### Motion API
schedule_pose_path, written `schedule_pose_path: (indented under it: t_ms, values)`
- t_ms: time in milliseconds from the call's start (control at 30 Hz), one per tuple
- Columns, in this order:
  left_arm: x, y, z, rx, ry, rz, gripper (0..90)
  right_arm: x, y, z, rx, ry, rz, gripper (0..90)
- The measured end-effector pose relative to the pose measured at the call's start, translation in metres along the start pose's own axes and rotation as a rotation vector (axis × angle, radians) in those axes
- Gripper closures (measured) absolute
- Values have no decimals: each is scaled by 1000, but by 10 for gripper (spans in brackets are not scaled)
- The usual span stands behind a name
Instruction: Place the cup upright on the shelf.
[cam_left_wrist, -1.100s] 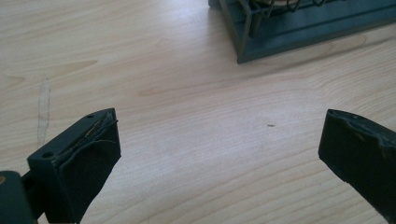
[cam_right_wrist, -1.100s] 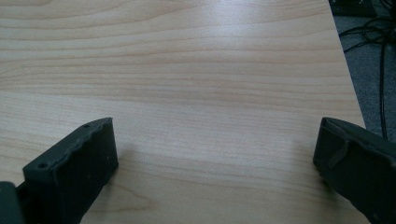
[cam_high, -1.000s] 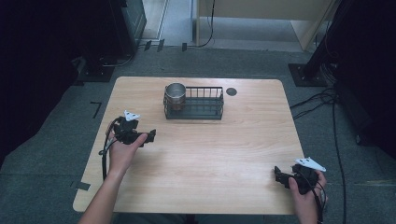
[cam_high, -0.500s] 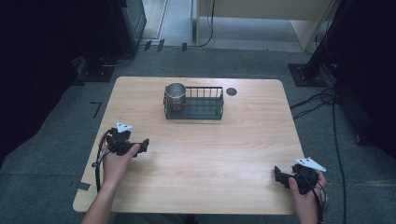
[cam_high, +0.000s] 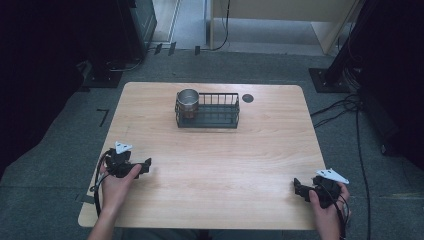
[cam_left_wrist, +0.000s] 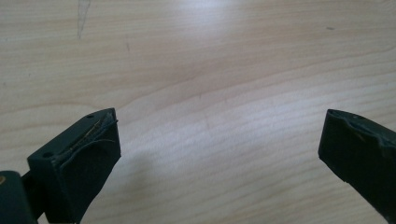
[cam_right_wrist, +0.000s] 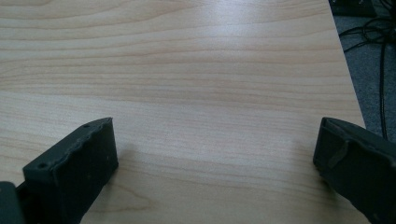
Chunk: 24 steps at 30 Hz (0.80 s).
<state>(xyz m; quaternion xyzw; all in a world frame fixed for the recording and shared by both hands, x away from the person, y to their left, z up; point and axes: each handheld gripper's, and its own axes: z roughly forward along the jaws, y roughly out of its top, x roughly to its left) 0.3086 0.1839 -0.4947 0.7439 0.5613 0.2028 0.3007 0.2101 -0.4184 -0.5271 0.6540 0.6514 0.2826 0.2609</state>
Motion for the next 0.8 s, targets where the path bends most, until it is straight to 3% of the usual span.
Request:
schedule_pose_path:
  t_ms: [200,367,533,600,667,800]
  values:
    - [1,-17,-4,1,7,-10,0,0,0,0,1,0,-1,0]
    - [0,-33,-3,26,37,12,0,0,0,0,1,0,-1,0]
    - [-7,-41,-5,-24,81,45,1,0,0,0,1,-1,-1,0]
    - [-9,-42,-6,-26,80,51,1,0,0,0,1,-1,-1,0]
    - [-8,-42,-5,-10,54,12,0,0,0,0,1,-1,-1,0]
    - [-9,-42,-5,-11,59,6,0,0,0,0,0,-1,-1,0]
